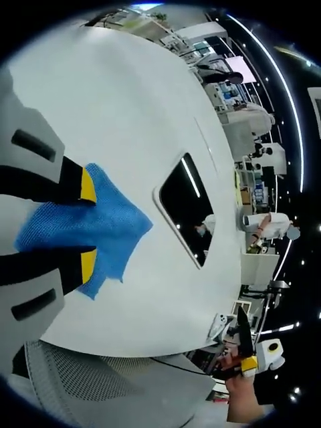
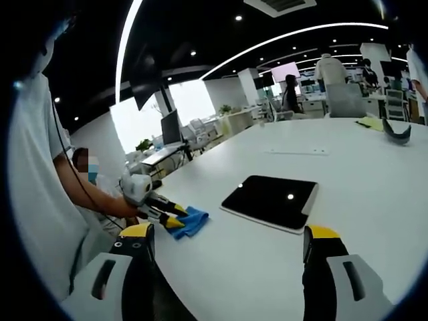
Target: Wipe the mirror surface with the cleaning cloth until all visible marks leave the cleaned area.
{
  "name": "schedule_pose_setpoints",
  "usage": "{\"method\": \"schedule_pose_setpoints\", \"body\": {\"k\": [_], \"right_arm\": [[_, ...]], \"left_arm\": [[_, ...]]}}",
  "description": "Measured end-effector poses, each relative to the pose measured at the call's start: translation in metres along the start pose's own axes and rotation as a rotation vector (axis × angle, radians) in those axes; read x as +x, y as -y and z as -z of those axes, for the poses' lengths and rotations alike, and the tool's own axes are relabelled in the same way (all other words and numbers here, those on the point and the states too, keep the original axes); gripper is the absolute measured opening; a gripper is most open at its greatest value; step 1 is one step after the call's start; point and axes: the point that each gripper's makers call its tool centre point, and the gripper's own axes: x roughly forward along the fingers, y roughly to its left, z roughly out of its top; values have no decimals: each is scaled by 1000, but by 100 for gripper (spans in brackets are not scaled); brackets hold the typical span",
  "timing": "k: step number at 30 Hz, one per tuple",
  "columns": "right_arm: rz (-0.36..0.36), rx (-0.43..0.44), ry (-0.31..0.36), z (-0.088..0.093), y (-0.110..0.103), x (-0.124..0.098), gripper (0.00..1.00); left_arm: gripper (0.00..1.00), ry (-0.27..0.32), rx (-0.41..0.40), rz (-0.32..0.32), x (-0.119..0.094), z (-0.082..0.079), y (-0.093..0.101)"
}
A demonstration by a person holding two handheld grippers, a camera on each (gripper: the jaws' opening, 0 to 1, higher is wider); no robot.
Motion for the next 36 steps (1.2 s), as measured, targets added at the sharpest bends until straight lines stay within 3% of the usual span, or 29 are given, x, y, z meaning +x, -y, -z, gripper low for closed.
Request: {"method": "schedule_pose_setpoints", "body": {"k": [14, 19, 36], "right_arm": [[6, 8, -5, 4, -1, 0, 91], [9, 8, -8, 5, 0, 0, 90], [3, 7, -8, 2, 0, 3, 91]], "left_arm": [[10, -12, 52, -22, 3, -1, -4], [5, -8, 19, -33, 3, 0, -8], [3, -7, 20, -32, 3, 0, -7]]}}
